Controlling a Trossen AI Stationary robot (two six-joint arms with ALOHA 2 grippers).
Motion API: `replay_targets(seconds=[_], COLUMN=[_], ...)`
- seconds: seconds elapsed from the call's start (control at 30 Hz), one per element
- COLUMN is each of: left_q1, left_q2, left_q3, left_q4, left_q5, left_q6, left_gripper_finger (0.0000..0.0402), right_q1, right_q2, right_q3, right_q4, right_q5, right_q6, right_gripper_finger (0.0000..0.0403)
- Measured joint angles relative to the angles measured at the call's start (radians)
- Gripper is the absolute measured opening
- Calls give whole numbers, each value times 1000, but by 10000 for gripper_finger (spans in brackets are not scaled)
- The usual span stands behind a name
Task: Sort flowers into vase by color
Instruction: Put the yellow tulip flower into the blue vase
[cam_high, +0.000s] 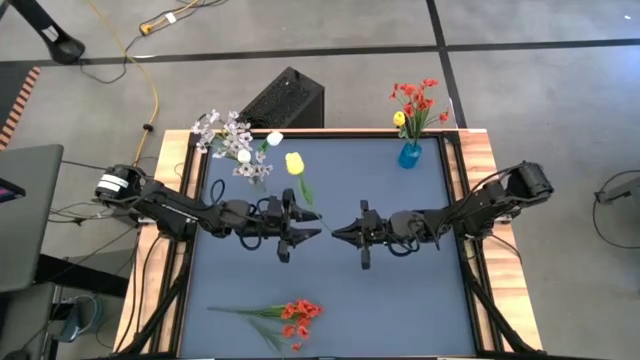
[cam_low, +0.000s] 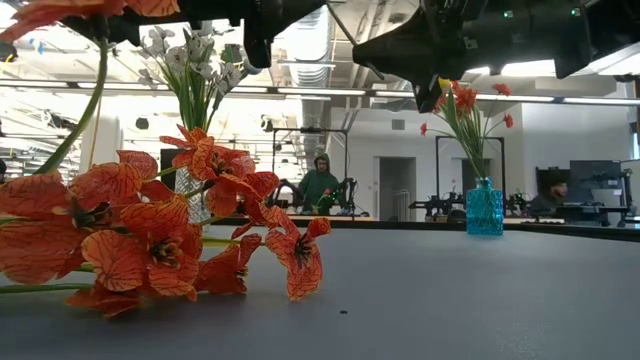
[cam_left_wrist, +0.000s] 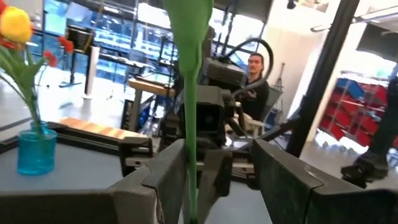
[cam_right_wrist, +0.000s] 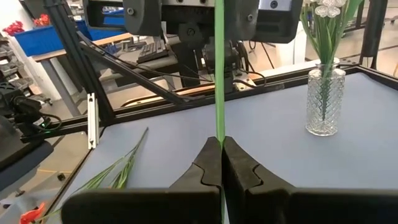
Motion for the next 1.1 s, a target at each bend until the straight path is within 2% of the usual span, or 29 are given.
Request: replay_targets(seconds=[0.33, 0.47, 0.7, 0.87, 1.1], left_q1=[9, 10, 9, 9, 9], left_q2=[0, 0, -1, -1, -1], left_q3=[40, 51, 52, 52, 53], left_q4=[-8, -25, -31, -34, -61], left_q5=[-29, -32, -35, -39, -36], left_q6=[60, 78, 79, 79, 76], left_gripper_finger=[159, 117, 10, 2, 0], right_q1=[-7, -17, -26, -26, -26], right_q2=[0, 0, 0, 0, 0], right_q3=[0, 0, 0, 0, 0], right_q4=[1, 27, 48, 48, 50], right_q5=[1, 1, 0, -3, -21], right_q6=[2, 0, -1, 0, 0], right_gripper_finger=[21, 21, 21, 30, 70])
